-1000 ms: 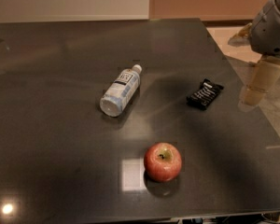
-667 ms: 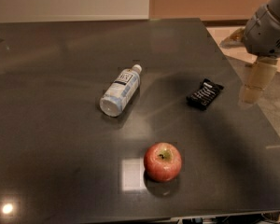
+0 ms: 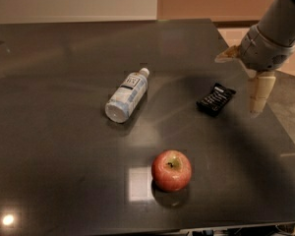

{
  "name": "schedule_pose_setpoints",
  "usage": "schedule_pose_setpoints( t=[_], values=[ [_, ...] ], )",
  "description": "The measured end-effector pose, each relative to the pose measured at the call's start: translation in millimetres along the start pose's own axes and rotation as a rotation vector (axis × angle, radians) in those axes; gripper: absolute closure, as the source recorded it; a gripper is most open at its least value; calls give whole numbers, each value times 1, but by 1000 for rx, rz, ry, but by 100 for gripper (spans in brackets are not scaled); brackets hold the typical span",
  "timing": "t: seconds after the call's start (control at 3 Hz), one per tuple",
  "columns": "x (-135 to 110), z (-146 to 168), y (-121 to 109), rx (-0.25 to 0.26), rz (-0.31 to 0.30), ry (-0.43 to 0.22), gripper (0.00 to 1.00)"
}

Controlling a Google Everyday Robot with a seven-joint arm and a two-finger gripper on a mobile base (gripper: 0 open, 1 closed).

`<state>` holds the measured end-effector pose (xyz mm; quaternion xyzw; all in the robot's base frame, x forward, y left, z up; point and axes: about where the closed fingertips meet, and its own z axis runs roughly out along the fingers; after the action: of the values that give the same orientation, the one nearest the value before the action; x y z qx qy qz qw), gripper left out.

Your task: Move rxbar chocolate near blue plastic bottle

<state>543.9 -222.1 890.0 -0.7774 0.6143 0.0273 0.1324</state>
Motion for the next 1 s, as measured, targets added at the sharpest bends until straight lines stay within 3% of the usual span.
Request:
schedule_pose_setpoints(
  t=[0.33,1.0],
  values=[
    [10,28,-8,-58,-74,33,0],
    [17,66,-19,-164,-157,59,0]
  ],
)
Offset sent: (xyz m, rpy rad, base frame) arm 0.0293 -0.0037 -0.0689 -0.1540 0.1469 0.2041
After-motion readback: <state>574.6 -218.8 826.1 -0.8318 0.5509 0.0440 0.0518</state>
